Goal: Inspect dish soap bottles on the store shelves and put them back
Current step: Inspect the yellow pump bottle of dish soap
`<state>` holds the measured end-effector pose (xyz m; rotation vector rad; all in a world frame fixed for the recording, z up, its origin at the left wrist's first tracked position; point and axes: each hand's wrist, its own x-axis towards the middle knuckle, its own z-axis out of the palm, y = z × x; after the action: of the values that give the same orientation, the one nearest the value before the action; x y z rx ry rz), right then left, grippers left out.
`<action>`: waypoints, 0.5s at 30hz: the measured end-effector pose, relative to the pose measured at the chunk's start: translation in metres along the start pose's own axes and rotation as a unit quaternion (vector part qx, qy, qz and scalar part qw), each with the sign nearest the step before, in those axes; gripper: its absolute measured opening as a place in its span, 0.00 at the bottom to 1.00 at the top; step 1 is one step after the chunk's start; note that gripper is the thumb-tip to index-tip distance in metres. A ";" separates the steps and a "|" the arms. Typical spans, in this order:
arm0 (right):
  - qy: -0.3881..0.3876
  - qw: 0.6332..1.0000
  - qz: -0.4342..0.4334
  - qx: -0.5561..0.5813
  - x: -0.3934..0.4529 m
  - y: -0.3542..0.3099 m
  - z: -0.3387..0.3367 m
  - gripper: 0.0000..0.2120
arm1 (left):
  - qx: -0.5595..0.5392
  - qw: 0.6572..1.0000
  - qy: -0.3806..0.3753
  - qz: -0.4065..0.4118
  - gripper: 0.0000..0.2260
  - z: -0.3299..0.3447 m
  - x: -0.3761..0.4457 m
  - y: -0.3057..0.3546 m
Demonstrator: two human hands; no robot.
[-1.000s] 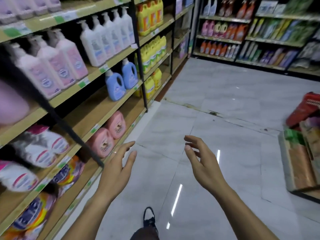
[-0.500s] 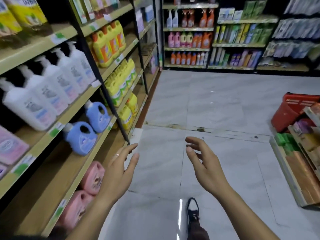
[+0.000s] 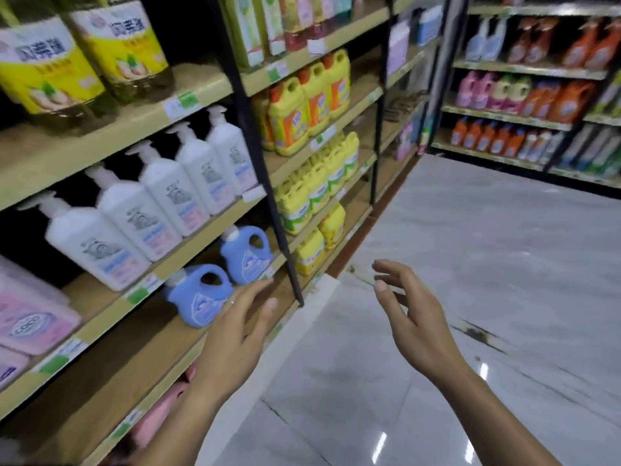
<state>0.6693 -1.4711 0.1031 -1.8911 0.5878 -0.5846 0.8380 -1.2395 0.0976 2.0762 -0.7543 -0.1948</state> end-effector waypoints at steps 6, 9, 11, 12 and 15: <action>-0.111 0.992 -0.059 0.024 0.112 -0.021 0.066 0.17 | 0.031 0.993 0.107 -0.044 0.16 -0.046 0.046 -0.023; -0.155 0.982 -0.102 0.029 0.159 -0.046 0.112 0.19 | 0.041 0.983 0.169 -0.051 0.16 -0.081 0.067 -0.035; -0.180 0.974 -0.129 0.033 0.184 -0.064 0.139 0.20 | 0.054 0.975 0.210 -0.047 0.20 -0.106 0.080 -0.039; -0.194 0.970 -0.141 0.034 0.195 -0.075 0.151 0.20 | 0.060 0.971 0.225 -0.046 0.20 -0.117 0.086 -0.038; -0.239 0.953 -0.183 0.029 0.225 -0.112 0.185 0.19 | 0.075 0.962 0.258 -0.047 0.14 -0.151 0.107 -0.033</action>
<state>0.9730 -1.4471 0.1710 -2.0023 -0.0978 -0.3463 0.9989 -1.1819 0.1757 2.1703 -0.3592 0.3531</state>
